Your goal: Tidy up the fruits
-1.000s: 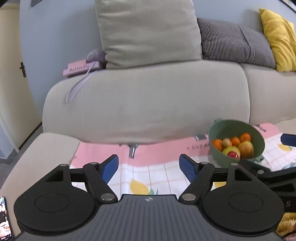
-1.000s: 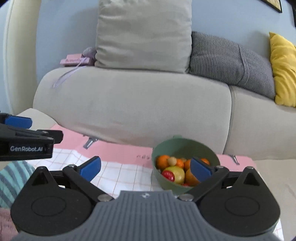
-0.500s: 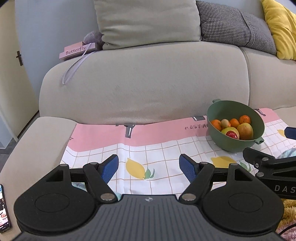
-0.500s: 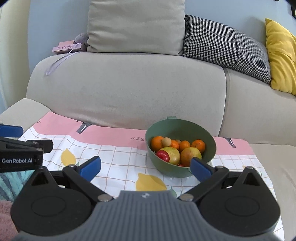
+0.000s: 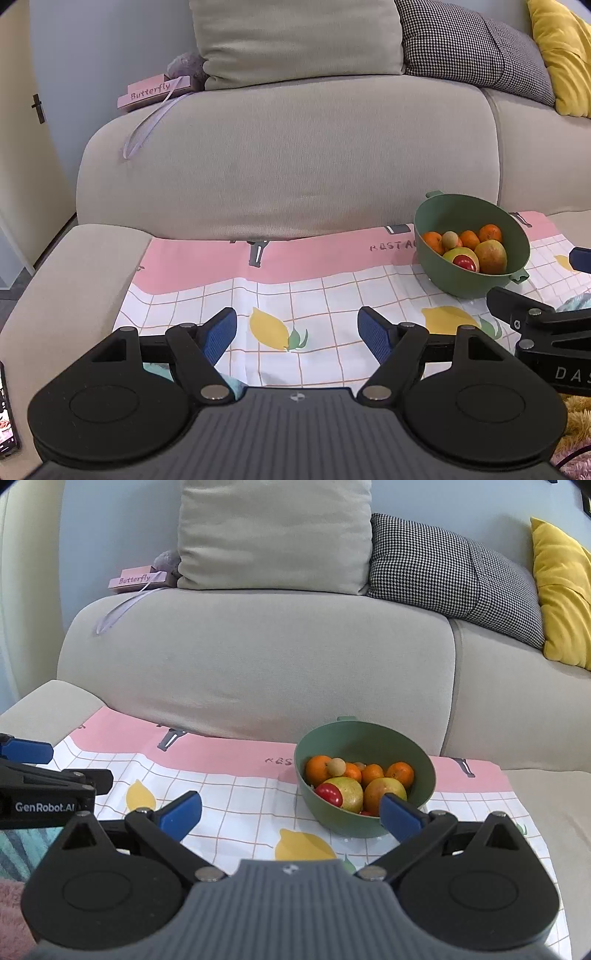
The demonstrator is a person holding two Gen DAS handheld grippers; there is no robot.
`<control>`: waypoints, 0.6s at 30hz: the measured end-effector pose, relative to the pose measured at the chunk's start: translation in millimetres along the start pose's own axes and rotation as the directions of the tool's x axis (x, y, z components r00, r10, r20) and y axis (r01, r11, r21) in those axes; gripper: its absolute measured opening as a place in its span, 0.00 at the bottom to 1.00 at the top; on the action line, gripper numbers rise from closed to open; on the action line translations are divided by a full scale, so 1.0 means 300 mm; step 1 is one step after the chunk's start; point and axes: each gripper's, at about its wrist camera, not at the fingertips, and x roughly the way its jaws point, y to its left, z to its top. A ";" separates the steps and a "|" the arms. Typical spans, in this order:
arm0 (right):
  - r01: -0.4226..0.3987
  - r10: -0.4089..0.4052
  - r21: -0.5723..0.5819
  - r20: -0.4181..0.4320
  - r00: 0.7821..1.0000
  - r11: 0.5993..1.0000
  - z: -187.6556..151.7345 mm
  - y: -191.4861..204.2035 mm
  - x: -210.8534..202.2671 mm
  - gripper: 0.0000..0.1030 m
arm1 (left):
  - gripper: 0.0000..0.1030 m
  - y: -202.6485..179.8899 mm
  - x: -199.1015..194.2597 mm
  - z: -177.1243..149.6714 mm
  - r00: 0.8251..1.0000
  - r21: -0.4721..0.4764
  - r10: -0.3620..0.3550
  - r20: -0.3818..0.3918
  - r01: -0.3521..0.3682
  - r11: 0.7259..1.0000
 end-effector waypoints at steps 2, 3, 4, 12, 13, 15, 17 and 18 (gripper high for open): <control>0.000 0.000 0.001 -0.003 1.000 1.000 0.000 0.000 0.003 0.96 | 0.85 0.000 -0.001 -0.001 1.000 -0.002 0.000 0.001 0.000 1.000; -0.001 0.001 0.001 -0.004 1.000 1.000 0.001 0.000 0.003 0.96 | 0.85 0.000 0.000 -0.001 1.000 -0.002 0.001 0.000 -0.001 1.000; -0.001 0.001 0.001 -0.004 1.000 1.000 0.002 0.001 0.003 0.96 | 0.85 0.001 0.001 -0.001 1.000 -0.002 0.000 0.000 0.000 1.000; -0.005 0.005 -0.005 -0.004 1.000 1.000 0.000 0.003 0.004 0.96 | 0.85 0.004 0.001 -0.004 1.000 -0.004 0.001 0.000 -0.001 1.000; -0.004 0.004 -0.005 -0.004 1.000 1.000 -0.001 0.004 0.003 0.96 | 0.85 0.004 0.001 -0.004 1.000 -0.004 0.001 0.000 -0.001 1.000; -0.005 0.005 -0.005 -0.004 1.000 1.000 -0.001 0.003 0.004 0.96 | 0.85 0.004 0.001 -0.005 1.000 -0.004 0.001 0.000 -0.001 1.000; -0.005 0.005 -0.005 -0.004 1.000 1.000 -0.001 0.003 0.004 0.96 | 0.85 0.005 0.001 -0.005 1.000 -0.005 0.001 0.000 -0.001 1.000; -0.005 0.005 -0.005 -0.004 1.000 1.000 -0.001 0.002 0.004 0.96 | 0.85 0.006 0.001 -0.005 1.000 -0.004 0.001 0.000 -0.001 1.000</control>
